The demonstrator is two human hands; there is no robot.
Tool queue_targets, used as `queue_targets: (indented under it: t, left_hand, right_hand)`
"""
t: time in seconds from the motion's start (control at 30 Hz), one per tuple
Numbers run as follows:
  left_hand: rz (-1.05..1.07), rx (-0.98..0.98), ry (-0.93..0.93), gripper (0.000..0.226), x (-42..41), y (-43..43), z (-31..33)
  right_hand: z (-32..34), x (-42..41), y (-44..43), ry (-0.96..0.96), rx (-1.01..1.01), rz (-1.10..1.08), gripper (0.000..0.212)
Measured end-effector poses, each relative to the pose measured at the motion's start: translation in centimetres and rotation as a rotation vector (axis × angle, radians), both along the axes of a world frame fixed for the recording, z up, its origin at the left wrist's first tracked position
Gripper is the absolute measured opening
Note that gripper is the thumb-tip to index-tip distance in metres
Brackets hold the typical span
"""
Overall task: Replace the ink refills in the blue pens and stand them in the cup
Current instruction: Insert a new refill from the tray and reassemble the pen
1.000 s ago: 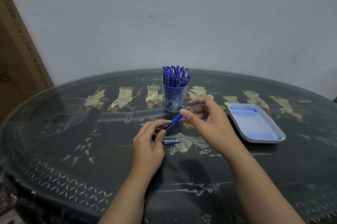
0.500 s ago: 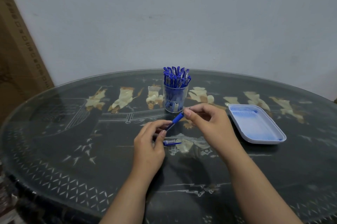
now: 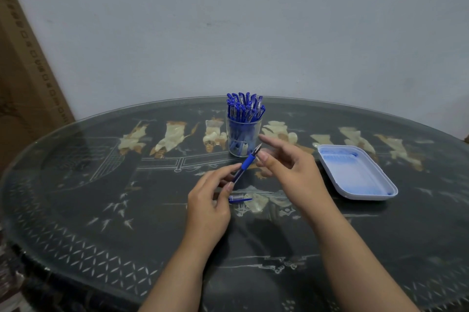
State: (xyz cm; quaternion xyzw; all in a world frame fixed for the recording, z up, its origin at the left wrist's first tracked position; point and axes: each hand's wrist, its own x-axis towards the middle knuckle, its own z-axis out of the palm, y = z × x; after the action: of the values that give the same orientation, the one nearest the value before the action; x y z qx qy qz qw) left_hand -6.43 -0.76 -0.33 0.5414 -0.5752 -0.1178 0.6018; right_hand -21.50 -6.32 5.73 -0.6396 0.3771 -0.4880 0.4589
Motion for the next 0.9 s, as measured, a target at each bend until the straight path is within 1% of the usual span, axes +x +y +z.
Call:
queue_targets:
  t: [0.03,0.07,0.1,0.17,0.2,0.23,0.3,0.4,0.47,0.6,0.9]
  left_hand:
    - [-0.003,-0.002,-0.007,0.06,0.0,0.0,0.0]
    - [-0.005,-0.006,-0.015,0.061,0.0,0.0,0.0]
    - [-0.007,-0.01,-0.022,0.061,0.0,0.0,0.0]
    - [-0.004,-0.012,-0.027,0.06,0.0,-0.1,-0.1]
    - [-0.003,-0.012,-0.025,0.059,0.1,-0.1,-0.2]
    - [-0.003,-0.014,-0.023,0.059,0.1,-0.2,-0.2]
    - [-0.008,-0.015,-0.027,0.058,0.1,-0.2,-0.2]
    - [-0.016,-0.014,-0.032,0.057,0.1,-0.2,-0.2]
    - [-0.013,-0.017,-0.031,0.057,0.1,-0.2,-0.3]
    - [-0.012,-0.009,-0.029,0.053,0.1,-0.1,-0.1]
    - [-0.009,0.021,-0.025,0.055,0.0,0.0,0.0]
  right_hand:
    - [0.0,0.0,0.0,0.0,-0.006,-0.011,0.016]
    - [-0.1,0.1,0.0,0.004,-0.015,-0.043,0.008]
    - [-0.2,0.2,0.0,0.007,-0.014,-0.093,0.006]
    - [-0.4,0.4,-0.1,0.012,0.022,-0.143,0.028]
    - [-0.4,0.4,-0.1,-0.013,0.048,-0.124,0.034]
    - [-0.4,0.3,-0.1,-0.04,0.068,-0.087,0.033]
    - [-0.3,0.3,0.0,-0.036,0.053,-0.035,0.021]
    - [-0.3,0.4,0.0,0.003,0.016,-0.074,0.004]
    - [-0.2,0.6,0.2,-0.008,0.03,-0.082,0.004]
    - [0.0,0.4,0.4,-0.015,0.0,-0.036,0.013]
    - [-1.1,0.5,-0.6,0.032,-0.05,-0.135,0.009]
